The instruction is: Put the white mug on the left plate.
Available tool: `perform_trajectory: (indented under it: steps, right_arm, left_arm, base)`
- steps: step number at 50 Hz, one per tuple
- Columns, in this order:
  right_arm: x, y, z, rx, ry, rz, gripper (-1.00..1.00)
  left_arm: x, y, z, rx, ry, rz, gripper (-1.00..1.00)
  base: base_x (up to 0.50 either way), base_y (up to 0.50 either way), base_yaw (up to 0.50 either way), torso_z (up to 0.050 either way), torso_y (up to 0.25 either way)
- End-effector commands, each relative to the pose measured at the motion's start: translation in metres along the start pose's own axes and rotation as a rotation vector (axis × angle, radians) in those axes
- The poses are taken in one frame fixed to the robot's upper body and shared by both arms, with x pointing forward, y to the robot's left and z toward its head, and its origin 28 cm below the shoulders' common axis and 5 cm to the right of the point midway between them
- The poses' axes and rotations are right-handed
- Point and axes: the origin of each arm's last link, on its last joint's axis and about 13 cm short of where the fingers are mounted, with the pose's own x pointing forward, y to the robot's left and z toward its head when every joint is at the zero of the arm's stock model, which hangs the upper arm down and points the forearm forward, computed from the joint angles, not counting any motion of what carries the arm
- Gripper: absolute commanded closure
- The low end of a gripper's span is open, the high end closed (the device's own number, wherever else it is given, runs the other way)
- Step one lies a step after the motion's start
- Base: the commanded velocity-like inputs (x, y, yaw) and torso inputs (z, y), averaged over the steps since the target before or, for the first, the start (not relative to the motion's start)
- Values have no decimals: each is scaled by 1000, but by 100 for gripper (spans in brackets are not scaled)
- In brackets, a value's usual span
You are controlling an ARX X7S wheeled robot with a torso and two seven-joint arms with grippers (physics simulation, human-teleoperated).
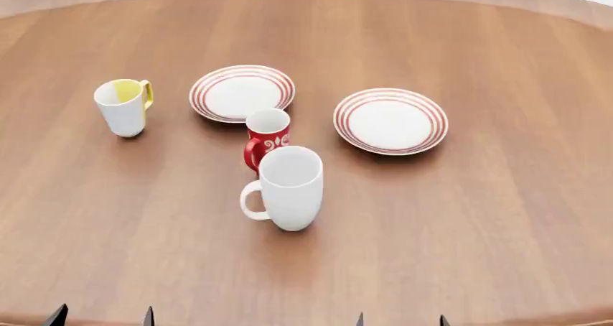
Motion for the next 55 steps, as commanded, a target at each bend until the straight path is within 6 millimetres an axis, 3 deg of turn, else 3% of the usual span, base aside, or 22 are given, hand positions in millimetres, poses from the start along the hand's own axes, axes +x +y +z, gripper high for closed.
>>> perform_trajectory:
  steps: [1, 2, 5, 13, 20, 55]
  right_arm:
    - [1, 0, -2, 0, 0, 0, -100]
    - [0, -3, -2, -60, 19, -19, -100]
    - [-1, -9, 3, -25, 17, -34, -100]
    - [-11, -20, 22, -91, -20, -38, -100]
    - [-13, -22, 23, -103, -29, -24, -100]
    - [-18, -15, 36, -99, -80, 11, -100]
  left_arm:
    - [0, 0, -1, 0, 0, -8, -100]
    - [2, 3, -2, 19, -2, 5, -100]
    - [5, 10, -4, 51, 8, 25, -100]
    - [0, 31, 20, 79, -31, 49, -100]
    - [-6, 37, 25, 122, -46, 64, -100]
    - [-14, 27, 35, 134, -90, 25, -100]
  base:
    - [0, 0, 0, 0, 0]
    - [0, 0, 0, 0, 0]
    - [0, 0, 0, 0, 0]
    - [30, 0, 0, 0, 0]
    - [198, 0, 0, 0, 0]
    - [446, 0, 0, 0, 0]
